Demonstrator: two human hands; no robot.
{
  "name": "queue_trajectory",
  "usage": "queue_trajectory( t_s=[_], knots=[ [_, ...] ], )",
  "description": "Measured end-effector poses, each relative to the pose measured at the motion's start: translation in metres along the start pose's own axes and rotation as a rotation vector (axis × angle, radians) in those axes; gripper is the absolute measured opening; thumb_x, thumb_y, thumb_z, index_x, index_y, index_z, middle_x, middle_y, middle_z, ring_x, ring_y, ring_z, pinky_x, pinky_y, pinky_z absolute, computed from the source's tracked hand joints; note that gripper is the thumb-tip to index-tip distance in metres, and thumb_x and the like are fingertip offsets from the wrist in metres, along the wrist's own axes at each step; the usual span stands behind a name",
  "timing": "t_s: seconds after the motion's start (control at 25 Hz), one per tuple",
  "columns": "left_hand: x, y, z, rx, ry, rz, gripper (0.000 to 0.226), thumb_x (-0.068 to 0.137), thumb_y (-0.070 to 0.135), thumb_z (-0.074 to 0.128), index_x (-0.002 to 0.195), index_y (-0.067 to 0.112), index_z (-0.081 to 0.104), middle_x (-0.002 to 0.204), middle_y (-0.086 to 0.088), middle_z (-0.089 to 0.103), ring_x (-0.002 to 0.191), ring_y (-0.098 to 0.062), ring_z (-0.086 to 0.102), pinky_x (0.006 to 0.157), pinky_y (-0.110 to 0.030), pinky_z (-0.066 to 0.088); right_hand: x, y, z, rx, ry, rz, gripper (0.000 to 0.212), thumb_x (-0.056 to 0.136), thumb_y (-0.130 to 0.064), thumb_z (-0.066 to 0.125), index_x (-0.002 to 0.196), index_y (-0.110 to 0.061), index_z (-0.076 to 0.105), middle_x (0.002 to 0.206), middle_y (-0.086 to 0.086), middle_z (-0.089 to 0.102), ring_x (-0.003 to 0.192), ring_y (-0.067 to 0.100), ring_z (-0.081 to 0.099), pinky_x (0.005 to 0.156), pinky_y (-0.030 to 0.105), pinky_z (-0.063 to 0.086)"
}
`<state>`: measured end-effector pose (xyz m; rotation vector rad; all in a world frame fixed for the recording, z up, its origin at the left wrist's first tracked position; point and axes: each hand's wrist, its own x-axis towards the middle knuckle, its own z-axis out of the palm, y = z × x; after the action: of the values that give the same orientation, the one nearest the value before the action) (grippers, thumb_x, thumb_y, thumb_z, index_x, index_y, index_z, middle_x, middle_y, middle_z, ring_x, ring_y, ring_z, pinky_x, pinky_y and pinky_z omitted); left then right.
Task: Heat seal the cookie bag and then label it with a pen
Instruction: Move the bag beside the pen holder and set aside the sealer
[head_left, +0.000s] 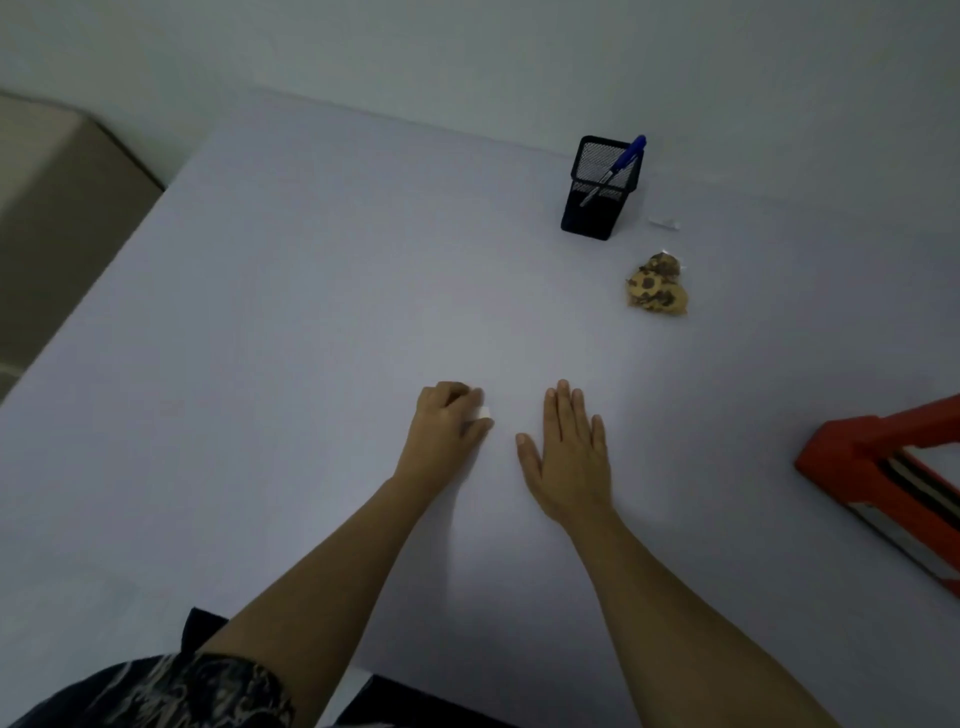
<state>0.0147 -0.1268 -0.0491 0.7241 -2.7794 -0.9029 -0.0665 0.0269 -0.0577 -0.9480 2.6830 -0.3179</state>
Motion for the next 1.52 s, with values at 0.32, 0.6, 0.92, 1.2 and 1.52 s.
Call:
queue_trajectory(
  t_s=[0.32, 0.6, 0.92, 1.2, 1.52],
  knots=[
    [-0.003, -0.013, 0.008, 0.107, 0.184, 0.219, 0.029, 0.086, 0.025, 0.054, 0.09, 0.002, 0.071, 0.081, -0.012, 0.065, 0.071, -0.031, 0.057, 0.067, -0.027, 0.044, 0.0, 0.0, 0.003, -0.008, 0.024, 0.006, 0.075, 0.086, -0.053, 0.008, 0.147, -0.01, 0.006, 0.157, 0.006, 0.003, 0.145, 0.02, -0.001, 0.116, 0.04, 0.001],
    [-0.014, -0.002, -0.025, -0.156, 0.263, -0.173, 0.025, 0.094, 0.024, 0.05, 0.095, 0.007, 0.068, 0.085, -0.007, 0.069, 0.077, -0.022, 0.061, 0.069, -0.032, 0.048, -0.008, -0.017, -0.002, -0.014, 0.029, -0.03, 0.079, 0.084, -0.056, 0.003, 0.147, -0.008, 0.004, 0.158, 0.007, 0.002, 0.145, 0.021, -0.001, 0.116, 0.039, 0.001],
    [-0.122, -0.061, -0.105, -0.295, 0.514, -0.423, 0.023, 0.095, 0.025, 0.05, 0.098, 0.009, 0.067, 0.079, -0.005, 0.069, 0.059, -0.015, 0.063, 0.064, -0.027, 0.05, -0.064, -0.142, 0.004, 0.054, -0.035, -0.307, 0.079, 0.083, -0.058, -0.001, 0.146, -0.011, -0.007, 0.157, 0.005, -0.008, 0.144, 0.018, -0.01, 0.115, 0.036, -0.007],
    [-0.231, -0.093, -0.126, -0.223, 0.706, -0.569, 0.021, 0.093, 0.012, 0.051, 0.107, 0.008, 0.066, 0.095, -0.008, 0.071, 0.081, -0.022, 0.066, 0.077, -0.031, 0.051, -0.14, -0.21, 0.02, 0.067, -0.148, -0.583, 0.079, 0.085, -0.063, 0.001, 0.145, -0.013, -0.011, 0.157, 0.003, -0.011, 0.142, 0.014, -0.015, 0.116, 0.037, -0.007],
    [-0.334, -0.122, -0.139, -0.267, 0.779, -0.749, 0.023, 0.094, 0.024, 0.049, 0.109, 0.013, 0.062, 0.088, -0.002, 0.066, 0.076, -0.018, 0.061, 0.07, -0.029, 0.047, -0.228, -0.26, 0.059, 0.06, -0.245, -0.72, 0.087, 0.079, -0.066, -0.011, 0.146, -0.012, -0.005, 0.157, 0.004, -0.009, 0.142, 0.015, -0.016, 0.112, 0.031, -0.013]
  ],
)
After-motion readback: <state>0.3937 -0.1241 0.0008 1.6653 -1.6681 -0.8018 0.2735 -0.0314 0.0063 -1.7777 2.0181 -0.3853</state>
